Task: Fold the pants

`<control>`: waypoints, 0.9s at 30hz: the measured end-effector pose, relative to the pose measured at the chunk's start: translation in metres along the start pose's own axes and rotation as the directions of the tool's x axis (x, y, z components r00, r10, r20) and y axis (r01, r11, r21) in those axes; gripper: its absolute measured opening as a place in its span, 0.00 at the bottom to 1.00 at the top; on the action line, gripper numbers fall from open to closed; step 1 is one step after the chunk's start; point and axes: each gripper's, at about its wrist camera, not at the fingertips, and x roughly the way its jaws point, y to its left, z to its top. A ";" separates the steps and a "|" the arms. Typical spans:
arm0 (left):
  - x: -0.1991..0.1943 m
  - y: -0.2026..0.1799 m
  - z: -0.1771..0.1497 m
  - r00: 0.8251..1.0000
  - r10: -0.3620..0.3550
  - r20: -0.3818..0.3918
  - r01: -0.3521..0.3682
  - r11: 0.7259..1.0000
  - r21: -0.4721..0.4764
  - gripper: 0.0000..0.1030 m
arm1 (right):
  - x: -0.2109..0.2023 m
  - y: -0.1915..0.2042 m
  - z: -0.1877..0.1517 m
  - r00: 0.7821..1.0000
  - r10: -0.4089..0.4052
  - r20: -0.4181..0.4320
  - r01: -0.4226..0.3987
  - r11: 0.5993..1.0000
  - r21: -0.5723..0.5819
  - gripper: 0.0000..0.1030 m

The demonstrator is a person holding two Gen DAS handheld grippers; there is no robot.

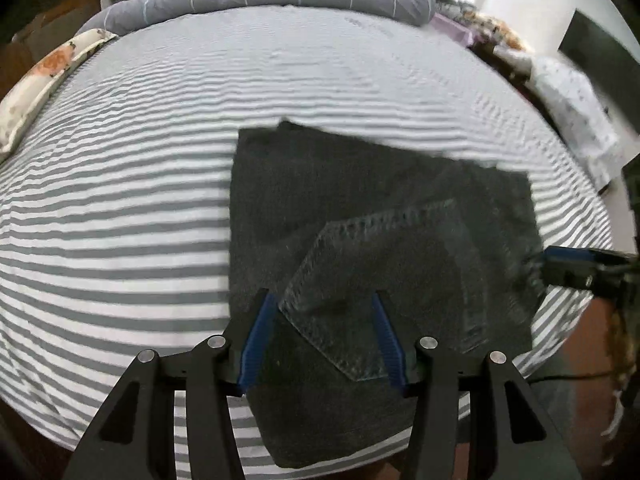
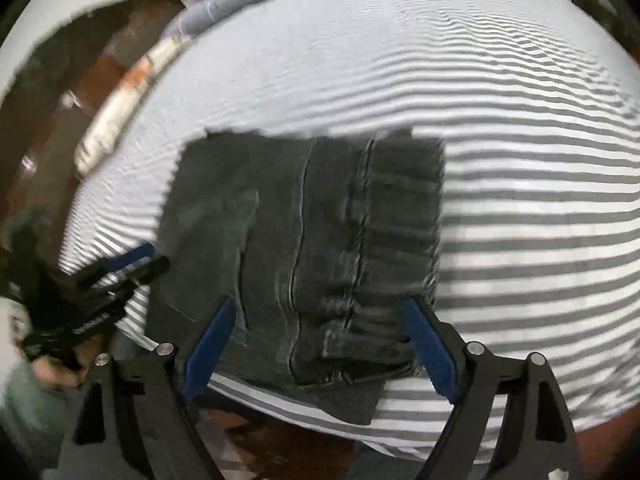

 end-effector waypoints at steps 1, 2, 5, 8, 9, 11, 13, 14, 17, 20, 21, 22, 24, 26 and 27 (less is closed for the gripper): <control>-0.003 0.004 0.002 1.000 -0.003 0.010 0.003 1.000 -0.005 0.50 | -0.006 -0.009 0.005 0.999 0.030 0.016 -0.030 0.999 0.012 0.82; -0.006 0.010 0.005 1.000 -0.011 0.020 0.011 1.000 -0.009 0.50 | -0.010 -0.016 0.006 0.998 0.060 0.023 -0.060 0.998 0.021 0.82; -0.009 0.030 0.013 0.997 -0.074 0.027 0.076 0.996 -0.054 0.52 | -0.013 -0.047 0.017 0.989 0.141 0.031 -0.143 0.986 0.085 0.83; -0.004 0.051 0.012 0.986 -0.166 0.014 0.167 0.977 -0.132 0.53 | -0.007 -0.076 0.012 0.966 0.257 0.024 -0.258 0.954 0.151 0.83; -0.001 0.057 0.012 0.981 -0.193 0.007 0.192 0.970 -0.151 0.53 | 0.000 -0.085 0.012 0.951 0.309 0.007 -0.305 0.938 0.165 0.83; 0.006 0.064 0.011 0.976 -0.216 -0.005 0.211 0.961 -0.178 0.53 | 0.008 -0.092 0.005 0.935 0.354 -0.006 -0.347 0.920 0.182 0.83; 0.013 0.069 0.010 0.970 -0.240 -0.023 0.232 0.954 -0.190 0.53 | 0.019 -0.099 0.005 0.911 0.413 -0.006 -0.404 0.893 0.198 0.83; 0.016 0.070 0.009 0.969 -0.244 -0.030 0.234 0.953 -0.192 0.53 | 0.022 -0.102 0.005 0.902 0.432 0.002 -0.423 0.882 0.205 0.83; 0.024 0.074 0.006 0.959 -0.282 -0.040 0.268 0.941 -0.208 0.53 | 0.034 -0.106 0.004 0.865 0.502 0.027 -0.496 0.843 0.210 0.83; 0.032 0.073 0.003 0.952 -0.302 -0.043 0.288 0.936 -0.202 0.53 | 0.044 -0.106 0.004 0.829 0.557 0.045 -0.553 0.807 0.207 0.82; 0.033 0.072 0.003 0.952 -0.303 -0.041 0.290 0.937 -0.197 0.53 | 0.047 -0.105 0.005 0.827 0.560 0.043 -0.556 0.806 0.205 0.81; 0.034 0.071 0.003 0.952 -0.302 -0.041 0.290 0.938 -0.191 0.54 | 0.049 -0.104 0.006 0.821 0.570 0.042 -0.565 0.800 0.202 0.79; 0.036 0.069 0.004 0.951 -0.308 -0.033 0.297 0.938 -0.179 0.57 | 0.055 -0.101 0.010 0.814 0.580 0.033 -0.575 0.795 0.193 0.73; 0.036 0.067 0.005 0.951 -0.307 -0.030 0.298 0.941 -0.162 0.58 | 0.058 -0.096 0.012 0.818 0.574 0.018 -0.568 0.803 0.180 0.72; 0.036 0.066 0.005 0.953 -0.301 -0.028 0.294 0.944 -0.150 0.58 | 0.059 -0.094 0.012 0.819 0.574 0.016 -0.568 0.806 0.168 0.72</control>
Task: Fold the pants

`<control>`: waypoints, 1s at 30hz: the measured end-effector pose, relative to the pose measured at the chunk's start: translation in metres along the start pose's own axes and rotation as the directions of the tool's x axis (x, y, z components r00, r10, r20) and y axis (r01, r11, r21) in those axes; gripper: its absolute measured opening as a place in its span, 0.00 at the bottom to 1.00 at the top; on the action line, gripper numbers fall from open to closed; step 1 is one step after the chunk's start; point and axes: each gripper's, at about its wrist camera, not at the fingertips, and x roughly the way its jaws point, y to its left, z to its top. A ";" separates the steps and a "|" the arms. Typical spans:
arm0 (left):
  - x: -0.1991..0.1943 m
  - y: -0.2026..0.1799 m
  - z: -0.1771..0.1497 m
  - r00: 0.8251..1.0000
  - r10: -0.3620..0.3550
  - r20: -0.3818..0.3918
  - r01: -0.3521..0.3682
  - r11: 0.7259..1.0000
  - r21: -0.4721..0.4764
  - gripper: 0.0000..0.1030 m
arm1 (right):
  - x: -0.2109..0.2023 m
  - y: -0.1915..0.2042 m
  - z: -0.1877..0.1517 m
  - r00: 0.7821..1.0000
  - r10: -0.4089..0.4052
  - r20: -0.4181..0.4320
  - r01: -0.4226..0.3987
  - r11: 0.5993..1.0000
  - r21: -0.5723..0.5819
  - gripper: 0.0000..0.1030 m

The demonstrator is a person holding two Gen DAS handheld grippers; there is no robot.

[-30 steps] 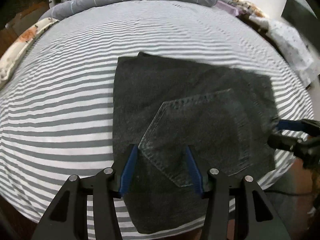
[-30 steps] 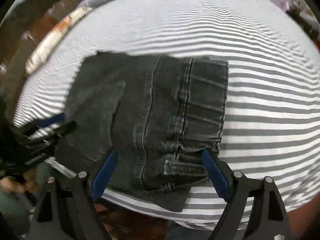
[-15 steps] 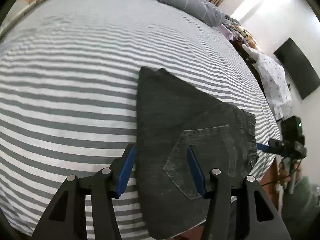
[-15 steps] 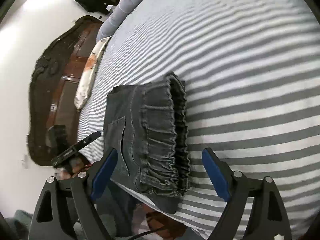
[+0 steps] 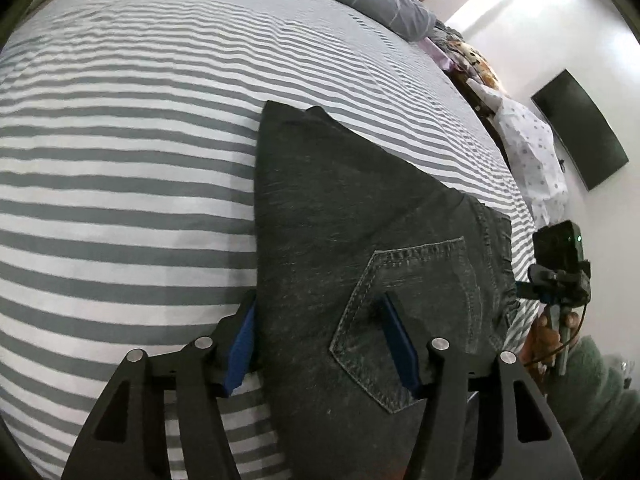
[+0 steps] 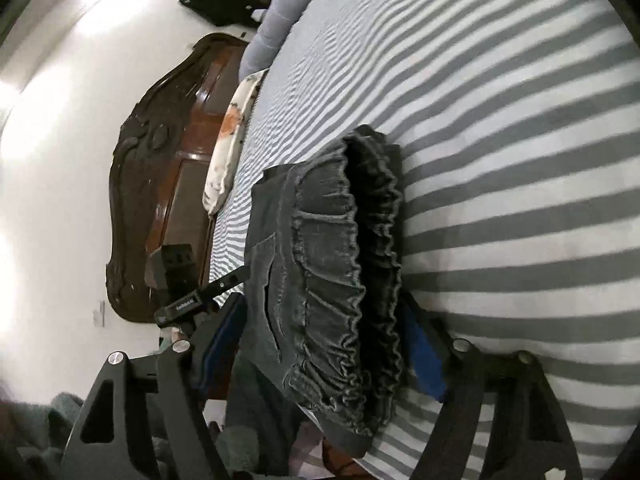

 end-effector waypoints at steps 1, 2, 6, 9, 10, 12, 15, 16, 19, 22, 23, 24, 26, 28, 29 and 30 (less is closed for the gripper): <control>0.001 -0.003 0.000 1.000 0.013 0.003 -0.013 1.000 0.016 0.59 | 0.001 0.001 -0.001 1.000 -0.004 -0.003 0.004 1.000 -0.004 0.72; 0.001 -0.005 0.000 1.000 0.027 0.008 -0.027 0.999 0.029 0.59 | 0.002 0.003 -0.001 1.000 0.003 -0.001 -0.003 1.000 -0.007 0.72; 0.006 -0.019 -0.006 0.995 0.093 0.039 -0.096 0.993 0.075 0.60 | 0.005 0.008 -0.006 1.000 0.019 -0.019 -0.019 0.999 -0.044 0.72; 0.006 -0.026 -0.011 0.995 0.088 0.045 -0.092 0.991 0.100 0.60 | 0.007 0.009 -0.007 0.999 0.047 -0.010 -0.048 0.998 -0.049 0.72; 0.006 -0.026 -0.010 0.994 0.095 0.049 -0.100 0.989 0.110 0.60 | 0.008 0.008 -0.007 1.000 0.027 -0.009 -0.027 0.998 -0.052 0.65; 0.006 -0.022 -0.009 0.995 0.089 0.048 -0.093 0.991 0.096 0.59 | 0.010 0.007 -0.005 0.999 -0.043 -0.002 0.043 0.998 -0.053 0.52; 0.004 -0.015 -0.006 0.997 0.065 0.041 -0.068 0.995 0.073 0.55 | 0.003 0.004 -0.005 0.997 -0.077 0.003 0.077 0.995 -0.062 0.41; 0.003 -0.012 -0.006 0.998 0.053 0.034 -0.056 0.996 0.072 0.55 | 0.002 0.001 -0.006 0.998 -0.069 0.001 0.069 0.996 -0.061 0.41; 0.004 -0.008 -0.004 0.999 0.038 0.030 -0.040 0.997 0.059 0.55 | 0.004 -0.006 -0.005 0.999 -0.030 0.010 0.030 0.999 -0.037 0.42; 0.009 -0.017 -0.002 0.998 0.051 0.044 -0.053 0.997 0.051 0.63 | 0.013 -0.002 -0.002 1.000 -0.024 0.019 0.024 0.999 -0.036 0.42; 0.012 -0.022 -0.001 0.996 0.071 0.048 -0.073 0.996 0.058 0.63 | 0.014 0.001 -0.002 0.999 -0.034 0.020 0.034 0.999 -0.042 0.41; 0.012 -0.027 -0.001 0.995 0.085 0.054 -0.088 0.994 0.064 0.63 | 0.016 0.004 -0.002 0.999 -0.035 0.020 0.036 0.998 -0.044 0.37; 0.014 -0.033 -0.001 0.991 0.115 0.064 -0.120 0.990 0.069 0.49 | 0.018 0.011 -0.004 0.999 -0.035 0.029 0.036 0.998 -0.042 0.28; 0.011 -0.034 -0.001 0.990 0.124 0.072 -0.128 0.990 0.056 0.28 | 0.019 0.020 -0.004 0.997 -0.059 0.044 0.061 0.997 -0.052 0.25; 0.008 -0.032 0.000 0.990 0.115 0.077 -0.119 0.992 0.040 0.22 | 0.019 0.025 -0.005 0.996 -0.075 0.050 0.077 0.995 -0.057 0.25; 0.006 -0.030 0.001 0.992 0.100 0.078 -0.101 0.995 0.015 0.21 | 0.019 0.031 -0.004 0.994 -0.092 0.055 0.096 0.993 -0.064 0.24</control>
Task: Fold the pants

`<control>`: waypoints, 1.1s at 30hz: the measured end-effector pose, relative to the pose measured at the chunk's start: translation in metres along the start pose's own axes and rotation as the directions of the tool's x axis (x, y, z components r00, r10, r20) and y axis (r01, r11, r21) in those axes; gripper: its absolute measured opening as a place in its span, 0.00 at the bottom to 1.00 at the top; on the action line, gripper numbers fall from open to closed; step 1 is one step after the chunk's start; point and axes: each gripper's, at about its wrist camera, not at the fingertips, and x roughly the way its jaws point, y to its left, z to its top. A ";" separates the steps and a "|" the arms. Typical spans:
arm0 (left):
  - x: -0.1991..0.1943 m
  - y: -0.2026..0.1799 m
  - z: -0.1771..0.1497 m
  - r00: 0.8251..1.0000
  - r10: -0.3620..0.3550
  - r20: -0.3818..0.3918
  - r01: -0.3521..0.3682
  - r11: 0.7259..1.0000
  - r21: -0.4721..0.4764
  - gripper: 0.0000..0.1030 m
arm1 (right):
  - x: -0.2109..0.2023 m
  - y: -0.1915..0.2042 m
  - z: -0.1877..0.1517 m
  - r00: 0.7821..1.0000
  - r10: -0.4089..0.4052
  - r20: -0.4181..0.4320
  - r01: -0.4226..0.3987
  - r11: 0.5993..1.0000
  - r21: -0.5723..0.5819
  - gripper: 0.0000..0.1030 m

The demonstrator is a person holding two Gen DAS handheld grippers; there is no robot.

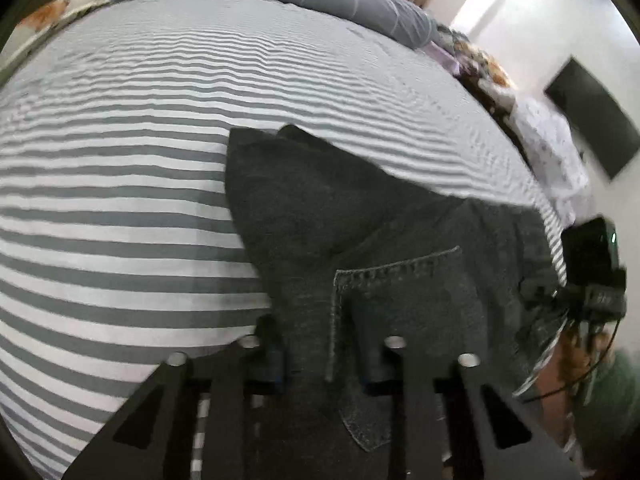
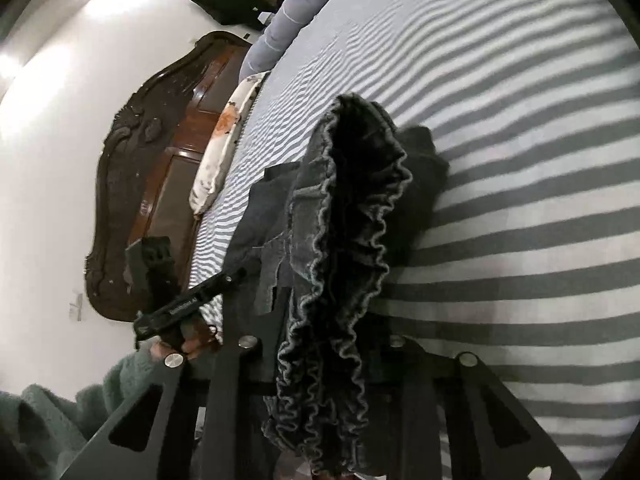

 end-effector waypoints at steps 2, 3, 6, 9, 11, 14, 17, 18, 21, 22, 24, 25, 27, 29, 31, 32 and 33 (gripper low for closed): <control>-0.004 0.000 0.001 1.000 -0.005 0.010 0.005 1.000 -0.015 0.18 | -0.001 0.010 0.001 1.000 -0.027 0.007 0.028 1.000 -0.008 0.23; -0.006 -0.003 0.002 1.000 -0.001 0.020 0.001 1.000 -0.007 0.17 | -0.002 0.015 0.003 0.999 -0.038 0.010 0.038 0.999 -0.012 0.23; -0.017 -0.010 0.005 0.998 -0.008 0.056 0.008 1.000 0.007 0.17 | -0.003 0.032 0.010 0.998 -0.052 0.021 0.052 0.998 -0.019 0.23; -0.035 -0.004 0.020 0.994 -0.031 0.106 0.031 1.000 -0.005 0.16 | 0.001 0.049 0.024 0.998 -0.046 0.033 0.047 0.998 -0.030 0.22; -0.050 0.003 0.038 0.989 -0.025 0.145 0.025 1.000 -0.003 0.16 | 0.007 0.058 0.039 0.999 -0.019 0.046 0.021 0.999 -0.028 0.22; -0.067 0.017 0.066 0.984 0.001 0.181 0.000 1.000 -0.008 0.16 | 0.023 0.074 0.065 0.999 0.013 0.052 -0.011 0.999 -0.042 0.22; -0.077 0.033 0.089 0.979 0.051 0.197 -0.054 0.999 0.006 0.16 | 0.049 0.089 0.093 0.999 0.031 0.039 -0.029 0.998 -0.058 0.22; -0.079 0.041 0.098 0.977 0.070 0.201 -0.072 0.997 0.003 0.16 | 0.059 0.093 0.102 0.999 0.036 0.031 -0.034 0.998 -0.062 0.22; -0.076 0.064 0.119 0.976 0.101 0.194 -0.098 0.995 -0.026 0.17 | 0.093 0.099 0.132 0.999 0.037 0.004 -0.036 0.997 -0.069 0.22; -0.074 0.073 0.124 0.976 0.112 0.188 -0.107 0.994 -0.037 0.17 | 0.101 0.099 0.139 0.999 0.034 -0.002 -0.034 0.997 -0.069 0.22; -0.065 0.090 0.133 0.977 0.132 0.168 -0.125 0.991 -0.052 0.17 | 0.120 0.099 0.151 1.000 0.008 -0.023 -0.010 0.997 -0.081 0.22; -0.058 0.100 0.138 0.979 0.139 0.150 -0.131 0.990 -0.061 0.17 | 0.131 0.097 0.157 0.999 -0.004 -0.035 0.001 0.996 -0.086 0.22; -0.045 0.116 0.143 0.981 0.149 0.125 -0.142 0.988 -0.067 0.17 | 0.148 0.093 0.164 0.998 -0.035 -0.053 0.030 0.995 -0.090 0.22; -0.027 0.127 0.148 0.982 0.167 0.093 -0.161 0.985 -0.069 0.19 | 0.162 0.082 0.166 0.995 -0.070 -0.071 0.063 0.994 -0.088 0.23; -0.012 0.137 0.146 0.978 0.204 0.053 -0.199 0.977 -0.074 0.24 | 0.172 0.077 0.165 0.983 -0.172 -0.066 0.163 0.979 -0.123 0.35; -0.007 0.141 0.144 0.975 0.219 0.038 -0.216 0.973 -0.076 0.30 | 0.174 0.075 0.164 0.975 -0.213 -0.061 0.203 0.969 -0.142 0.39; -0.005 0.143 0.140 0.973 0.225 0.039 -0.222 0.972 -0.078 0.34 | 0.174 0.074 0.162 0.970 -0.236 -0.051 0.226 0.962 -0.152 0.48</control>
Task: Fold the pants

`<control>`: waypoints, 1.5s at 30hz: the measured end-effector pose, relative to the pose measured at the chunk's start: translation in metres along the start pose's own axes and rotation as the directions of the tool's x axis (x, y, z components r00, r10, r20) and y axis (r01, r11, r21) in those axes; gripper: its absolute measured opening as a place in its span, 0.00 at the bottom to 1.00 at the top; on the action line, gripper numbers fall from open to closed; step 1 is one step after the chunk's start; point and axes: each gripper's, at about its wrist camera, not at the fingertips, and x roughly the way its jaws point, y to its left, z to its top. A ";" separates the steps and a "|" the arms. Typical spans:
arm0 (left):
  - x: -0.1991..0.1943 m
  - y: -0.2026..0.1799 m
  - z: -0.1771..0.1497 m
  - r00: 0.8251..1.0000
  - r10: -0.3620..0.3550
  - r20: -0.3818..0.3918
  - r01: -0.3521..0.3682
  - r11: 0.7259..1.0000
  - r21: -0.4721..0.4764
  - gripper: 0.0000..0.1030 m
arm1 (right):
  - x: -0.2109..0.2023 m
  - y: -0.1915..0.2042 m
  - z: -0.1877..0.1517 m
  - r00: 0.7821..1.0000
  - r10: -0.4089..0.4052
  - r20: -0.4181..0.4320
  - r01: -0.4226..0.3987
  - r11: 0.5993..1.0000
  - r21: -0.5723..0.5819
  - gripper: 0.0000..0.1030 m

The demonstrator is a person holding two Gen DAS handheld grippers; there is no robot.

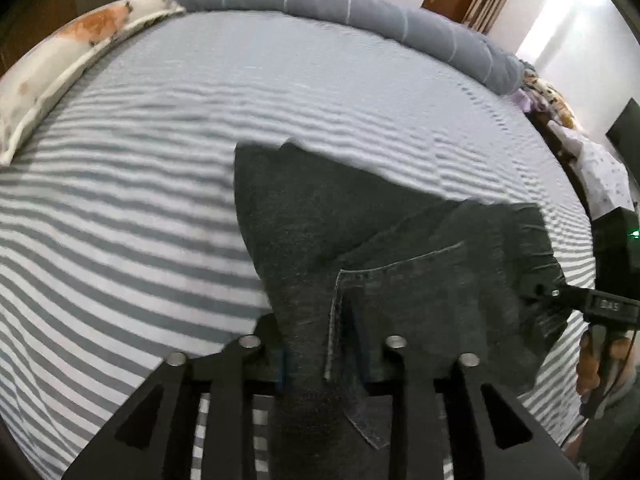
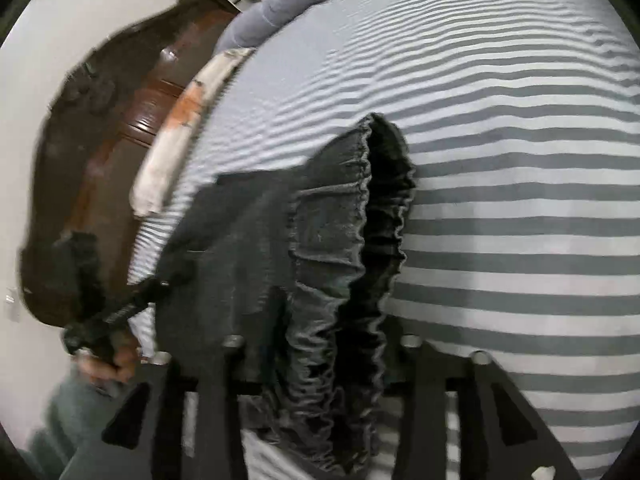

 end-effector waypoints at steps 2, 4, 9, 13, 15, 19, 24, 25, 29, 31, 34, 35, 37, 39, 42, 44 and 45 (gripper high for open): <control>-0.002 -0.001 -0.008 0.999 0.027 0.022 -0.027 0.999 0.018 0.40 | -0.008 0.003 -0.009 0.997 -0.065 0.042 0.067 0.997 -0.042 0.58; -0.008 -0.005 -0.018 0.997 0.058 0.042 -0.060 0.997 0.055 0.42 | -0.016 0.011 -0.018 0.988 -0.134 0.077 0.141 0.986 -0.093 0.67; -0.025 -0.012 -0.054 0.986 0.136 0.097 -0.145 0.984 0.101 0.50 | -0.033 0.030 -0.043 0.954 -0.258 0.153 0.283 0.944 -0.169 0.70; -0.029 -0.013 -0.076 0.976 0.184 0.118 -0.198 0.973 0.115 0.55 | -0.034 0.029 -0.055 0.942 -0.300 0.153 0.323 0.932 -0.164 0.73; -0.025 -0.012 -0.083 0.972 0.201 0.119 -0.214 0.970 0.113 0.56 | -0.027 0.025 -0.056 0.939 -0.319 0.128 0.336 0.931 -0.142 0.73; -0.024 -0.006 -0.086 0.965 0.228 0.126 -0.237 0.969 0.064 0.65 | -0.019 0.026 -0.050 0.933 -0.339 0.118 0.352 0.928 -0.117 0.75; -0.034 -0.018 -0.086 0.948 0.289 0.136 -0.300 0.951 0.075 0.65 | -0.018 0.054 -0.053 0.891 -0.430 0.150 0.450 0.879 -0.158 0.77; -0.038 -0.021 -0.087 0.946 0.292 0.139 -0.304 0.950 0.074 0.65 | -0.019 0.060 -0.055 0.888 -0.434 0.152 0.455 0.875 -0.163 0.77; -0.062 -0.033 -0.094 0.945 0.287 0.159 -0.301 0.951 0.066 0.70 | -0.030 0.092 -0.071 0.873 -0.447 0.197 0.482 0.853 -0.202 0.81; -0.074 -0.039 -0.098 0.942 0.291 0.170 -0.304 0.951 0.058 0.79 | -0.038 0.108 -0.080 0.867 -0.447 0.220 0.488 0.850 -0.199 0.89; -0.098 -0.048 -0.107 0.938 0.283 0.198 -0.297 0.954 0.040 0.85 | -0.051 0.126 -0.095 0.865 -0.437 0.247 0.484 0.856 -0.179 0.98; -0.105 -0.051 -0.110 0.937 0.285 0.203 -0.298 0.954 0.037 0.87 | -0.054 0.131 -0.100 0.862 -0.441 0.249 0.488 0.856 -0.173 0.99; -0.120 -0.057 -0.118 0.933 0.289 0.215 -0.302 0.953 0.030 0.88 | -0.060 0.142 -0.112 0.855 -0.450 0.257 0.497 0.853 -0.162 0.99; -0.135 -0.062 -0.128 0.927 0.296 0.231 -0.308 0.951 0.015 0.89 | -0.066 0.151 -0.124 0.841 -0.473 0.262 0.519 0.841 -0.149 0.99; -0.152 -0.066 -0.144 0.921 0.306 0.240 -0.313 0.950 -0.008 0.96 | -0.073 0.163 -0.141 0.837 -0.478 0.265 0.527 0.836 -0.155 0.99; -0.163 -0.068 -0.155 0.919 0.311 0.244 -0.314 0.949 -0.029 0.97 | -0.076 0.171 -0.152 0.840 -0.476 0.260 0.524 0.835 -0.166 0.99; -0.166 -0.070 -0.160 0.918 0.316 0.241 -0.317 0.948 -0.037 0.98 | -0.078 0.173 -0.156 0.840 -0.475 0.263 0.525 0.835 -0.168 0.99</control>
